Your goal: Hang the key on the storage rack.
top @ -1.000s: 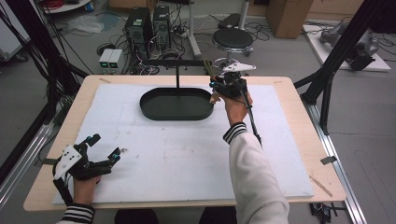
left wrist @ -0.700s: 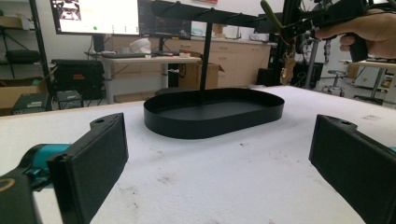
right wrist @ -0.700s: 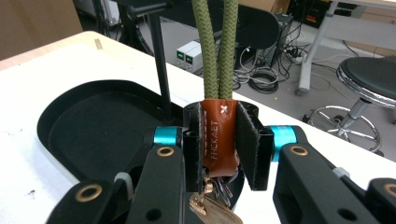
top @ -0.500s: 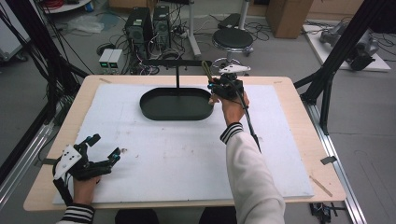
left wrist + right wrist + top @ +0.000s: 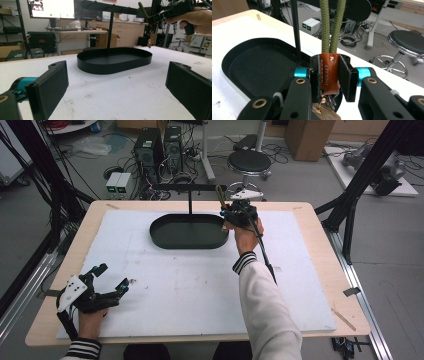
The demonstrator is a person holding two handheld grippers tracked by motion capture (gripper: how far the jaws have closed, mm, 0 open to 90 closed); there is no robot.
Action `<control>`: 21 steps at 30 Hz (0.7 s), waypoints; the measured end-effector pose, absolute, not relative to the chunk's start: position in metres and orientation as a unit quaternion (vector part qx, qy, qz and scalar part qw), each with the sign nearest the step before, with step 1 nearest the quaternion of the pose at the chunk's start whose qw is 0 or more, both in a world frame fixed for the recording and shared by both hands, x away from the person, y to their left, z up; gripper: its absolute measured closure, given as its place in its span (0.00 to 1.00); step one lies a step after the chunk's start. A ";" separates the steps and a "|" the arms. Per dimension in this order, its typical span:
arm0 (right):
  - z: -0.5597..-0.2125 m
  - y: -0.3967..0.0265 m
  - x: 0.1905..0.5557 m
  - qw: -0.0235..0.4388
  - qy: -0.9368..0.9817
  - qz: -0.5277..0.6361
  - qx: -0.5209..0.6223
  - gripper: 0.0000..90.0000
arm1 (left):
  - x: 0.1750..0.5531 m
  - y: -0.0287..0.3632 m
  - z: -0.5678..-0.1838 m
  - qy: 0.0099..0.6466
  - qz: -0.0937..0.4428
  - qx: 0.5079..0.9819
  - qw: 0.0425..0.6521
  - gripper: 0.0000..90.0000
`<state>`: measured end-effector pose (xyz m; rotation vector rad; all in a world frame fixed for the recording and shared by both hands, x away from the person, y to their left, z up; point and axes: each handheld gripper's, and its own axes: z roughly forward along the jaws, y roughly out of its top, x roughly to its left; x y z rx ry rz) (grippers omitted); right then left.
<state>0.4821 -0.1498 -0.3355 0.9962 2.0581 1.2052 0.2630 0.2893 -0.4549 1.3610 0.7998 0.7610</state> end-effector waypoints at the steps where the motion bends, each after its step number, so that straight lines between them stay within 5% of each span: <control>1: -0.335 -0.149 0.482 0.276 0.765 0.450 0.370 0.81 | 0.263 0.289 -0.455 0.351 0.334 0.597 0.640 0.05; 21: -0.334 -0.136 0.490 0.277 0.767 0.437 0.380 0.81 | 0.263 0.290 -0.455 0.351 0.333 0.597 0.640 0.05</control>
